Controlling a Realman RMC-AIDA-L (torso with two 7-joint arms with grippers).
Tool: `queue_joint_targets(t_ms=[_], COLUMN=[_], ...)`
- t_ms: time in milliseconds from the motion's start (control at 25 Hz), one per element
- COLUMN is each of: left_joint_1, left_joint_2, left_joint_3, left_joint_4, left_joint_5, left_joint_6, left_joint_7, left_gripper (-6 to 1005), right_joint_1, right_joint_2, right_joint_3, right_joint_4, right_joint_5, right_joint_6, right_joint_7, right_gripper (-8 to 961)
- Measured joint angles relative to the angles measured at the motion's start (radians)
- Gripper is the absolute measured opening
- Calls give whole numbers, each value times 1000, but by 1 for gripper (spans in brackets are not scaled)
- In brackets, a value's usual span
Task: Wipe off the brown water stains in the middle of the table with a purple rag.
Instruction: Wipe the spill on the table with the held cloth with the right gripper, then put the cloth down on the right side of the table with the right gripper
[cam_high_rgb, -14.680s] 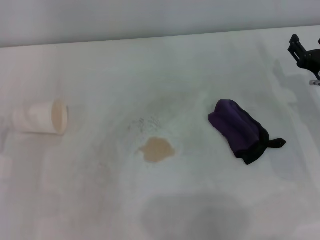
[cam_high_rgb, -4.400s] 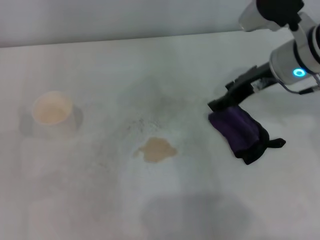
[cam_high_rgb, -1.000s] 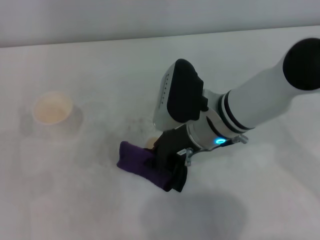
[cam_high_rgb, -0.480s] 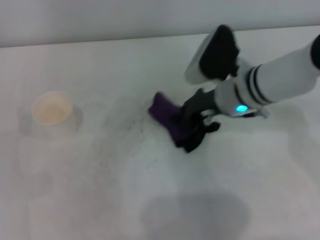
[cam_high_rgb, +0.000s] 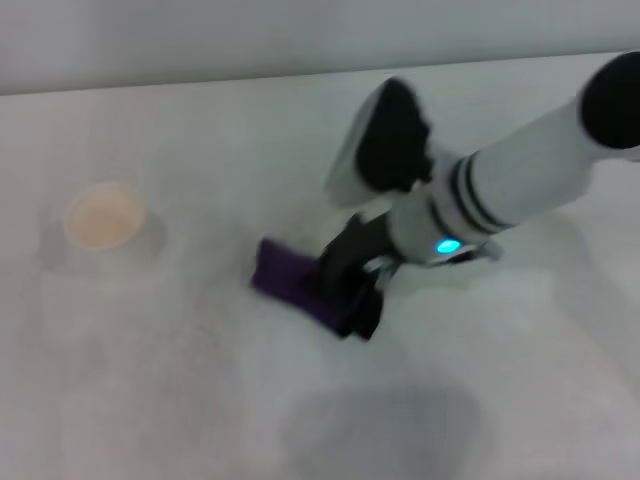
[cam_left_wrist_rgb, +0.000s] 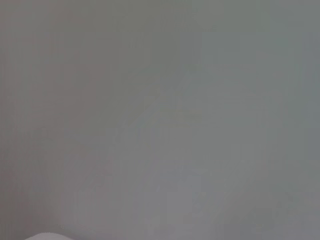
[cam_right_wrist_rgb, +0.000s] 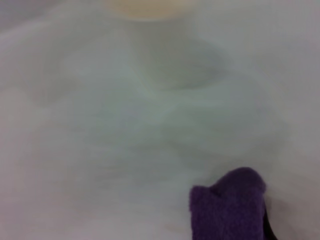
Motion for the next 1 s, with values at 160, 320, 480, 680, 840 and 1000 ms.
queue_joint_targets(t_ms=[160,320,480,680,840,1000], left_joint_1=[-6,-12,-13,-20,-27,-29], left_joint_2=[0,0,1,2,3,3], left_joint_3=[0,-2,-18,-26,-26,-26], left_joint_4=[-2,-6,-12,-21,-36,-43], left_joint_5=[0,-2,-4,-3,-2,-3], left_joint_6=[0,0,0,0,0,0], left_joint_7=[0,0,0,0,0,0], left_gripper=[876,876,876,876,876,876], right_joint_1=[7,-4,-7,-56,-104,-162], right_joint_2=[1,-3,-12,-18,-19,-23], right_joint_3=[-67,-66,18,264,433,581], right_joint_4=[-43,-46,20,65,50,18], right_joint_5=[55,74,63,-75,-152,-169], right_joint_6=[13,-39,-56,52,139,229], right_joint_7=[-9,-22,-18,-17,-28,-65], right_gripper=[126,134,142,151,159,167])
